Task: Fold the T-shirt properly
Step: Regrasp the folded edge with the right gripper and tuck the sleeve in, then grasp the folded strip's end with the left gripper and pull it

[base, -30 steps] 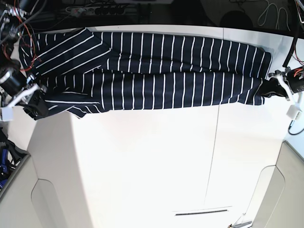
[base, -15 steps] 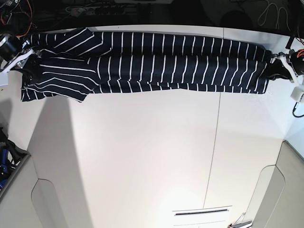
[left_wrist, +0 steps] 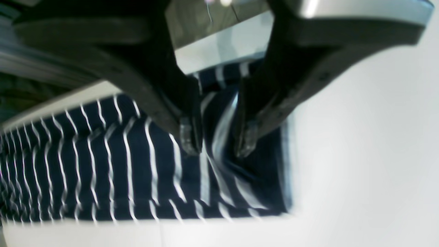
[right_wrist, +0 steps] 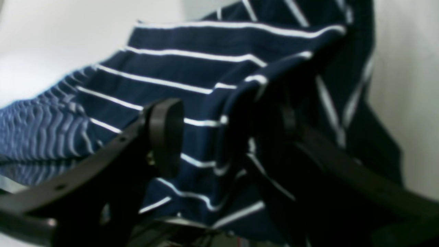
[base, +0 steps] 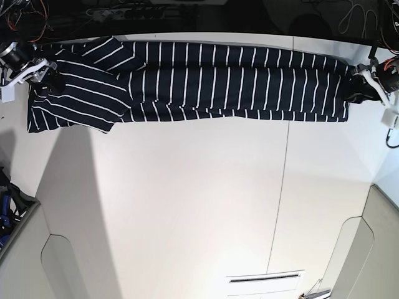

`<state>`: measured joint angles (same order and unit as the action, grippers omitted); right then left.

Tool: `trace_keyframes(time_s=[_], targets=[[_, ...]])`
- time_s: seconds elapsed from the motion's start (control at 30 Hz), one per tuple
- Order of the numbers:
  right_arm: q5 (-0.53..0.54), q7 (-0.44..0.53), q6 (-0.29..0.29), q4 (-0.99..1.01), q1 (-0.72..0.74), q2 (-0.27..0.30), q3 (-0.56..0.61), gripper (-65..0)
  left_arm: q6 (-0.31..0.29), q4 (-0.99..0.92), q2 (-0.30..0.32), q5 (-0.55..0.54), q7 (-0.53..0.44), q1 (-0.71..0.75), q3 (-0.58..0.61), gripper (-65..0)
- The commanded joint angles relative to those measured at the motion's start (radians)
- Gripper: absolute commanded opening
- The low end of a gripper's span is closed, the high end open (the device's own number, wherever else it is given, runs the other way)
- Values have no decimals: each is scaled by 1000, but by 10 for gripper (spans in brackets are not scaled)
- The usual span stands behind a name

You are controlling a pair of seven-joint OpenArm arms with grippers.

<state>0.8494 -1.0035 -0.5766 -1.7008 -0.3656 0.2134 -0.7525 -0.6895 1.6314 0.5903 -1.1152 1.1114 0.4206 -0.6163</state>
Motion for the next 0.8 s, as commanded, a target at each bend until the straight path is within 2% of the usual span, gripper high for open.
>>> trace_keyframes(time_s=[0.0,0.07,0.13,0.23,0.27,0.33,0.4,0.43,0.5,0.63,0.77], targets=[[39,9,-5,-24,3,19,-32,-299,-9,13,22,-18,-11,-2,-30,-407],[61,8,-7,-39,6,19,-85,-300,-9,13,22,-18,-11,-1,-66,-315],[86,8,-7,-55,11,19,-138,-299,-9,13,22,-18,-12,-1,-81,-254],[120,8,-14,-88,13,19,-192,-305,-9,10,16,-17,-18,14,-80,-248],[124,8,-15,-100,14,19,-198,-329,-9,8,12,-17,-27,20,-80,-248],[135,8,-15,-116,14,18,-196,-441,-9,-1,2,-8,-57,32,-80,-248],[151,7,-15,-117,22,16,-189,-614,-9,-13,-15,32,-90,34,-80,-247],[154,8,-15,-116,25,13,-184,-650,-9,-18,-24,70,-110,34,-79,-240],[153,8,-16,-116,32,-1,-168,-650,-9,-34,-28,135,-143,34,-62,-225],[125,18,-22,-95,41,-34,-90,-650,-9,-70,-27,178,-201,34,-14,-211],[14,64,-22,-43,41,-33,33,-650,-9,-96,-27,254,-298,31,22,-211]])
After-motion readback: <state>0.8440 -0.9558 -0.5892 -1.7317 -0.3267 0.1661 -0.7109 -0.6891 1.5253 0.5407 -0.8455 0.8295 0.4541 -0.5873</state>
